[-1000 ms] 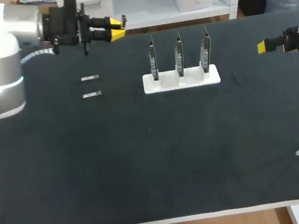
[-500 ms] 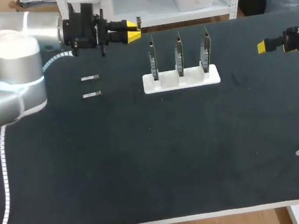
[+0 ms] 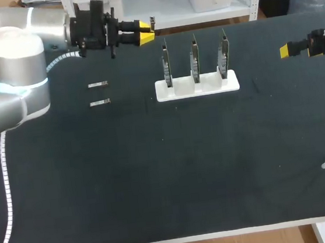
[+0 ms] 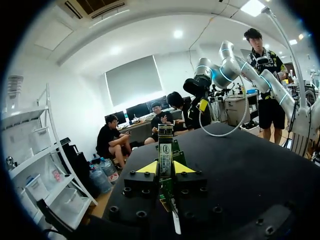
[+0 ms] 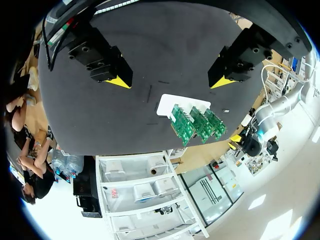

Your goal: Pick up the optical module with the left hand, and insert it into the network port with the right hand.

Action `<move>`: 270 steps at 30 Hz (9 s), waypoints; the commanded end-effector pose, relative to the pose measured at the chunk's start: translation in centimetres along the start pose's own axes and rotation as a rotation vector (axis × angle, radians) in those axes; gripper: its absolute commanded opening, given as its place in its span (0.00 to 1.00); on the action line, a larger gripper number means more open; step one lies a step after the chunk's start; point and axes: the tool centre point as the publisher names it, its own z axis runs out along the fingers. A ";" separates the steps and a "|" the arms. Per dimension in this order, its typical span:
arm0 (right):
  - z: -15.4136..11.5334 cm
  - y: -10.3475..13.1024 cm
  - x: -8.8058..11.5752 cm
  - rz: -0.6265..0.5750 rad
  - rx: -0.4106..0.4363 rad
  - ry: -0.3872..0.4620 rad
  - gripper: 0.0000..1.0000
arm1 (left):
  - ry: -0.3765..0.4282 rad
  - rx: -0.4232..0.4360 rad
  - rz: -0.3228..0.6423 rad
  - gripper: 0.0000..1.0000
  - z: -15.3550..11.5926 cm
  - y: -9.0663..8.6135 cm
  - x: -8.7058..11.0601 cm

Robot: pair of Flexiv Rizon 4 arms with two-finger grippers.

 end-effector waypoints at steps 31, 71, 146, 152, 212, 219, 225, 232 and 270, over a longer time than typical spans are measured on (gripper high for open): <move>0.1 0.0 0.0 0.000 0.001 0.000 1.00 | 0.003 0.017 -0.048 0.00 0.5 0.3 0.0; 0.1 0.0 0.0 0.000 0.001 0.000 1.00 | 0.047 -0.057 -0.226 0.00 1.9 -2.9 -2.2; 1.5 14.2 -3.3 -0.604 -0.471 -0.079 1.00 | 0.038 -0.032 -0.166 0.00 1.8 -1.8 -2.1; 2.3 17.8 -5.8 -0.840 -0.668 -0.078 1.00 | 0.038 -0.032 -0.166 0.00 1.8 -1.8 -2.1; 10.7 21.2 -11.3 -1.229 -0.967 -0.105 1.00 | 0.038 -0.032 -0.166 0.00 1.8 -1.8 -2.1; 12.6 21.8 -11.2 -1.213 -1.012 -0.125 1.00 | 0.038 -0.032 -0.166 0.00 1.8 -1.8 -2.1; 13.8 22.5 -11.3 -1.211 -1.036 -0.122 1.00 | 0.038 -0.032 -0.166 0.00 1.8 -1.8 -2.1; 14.9 23.0 -11.7 -1.204 -1.045 -0.124 1.00 | 0.038 -0.032 -0.166 0.00 1.8 -1.8 -2.1; 13.9 22.9 -10.5 -1.155 -1.032 -0.135 1.00 | 0.038 -0.032 -0.166 0.00 1.8 -1.8 -2.1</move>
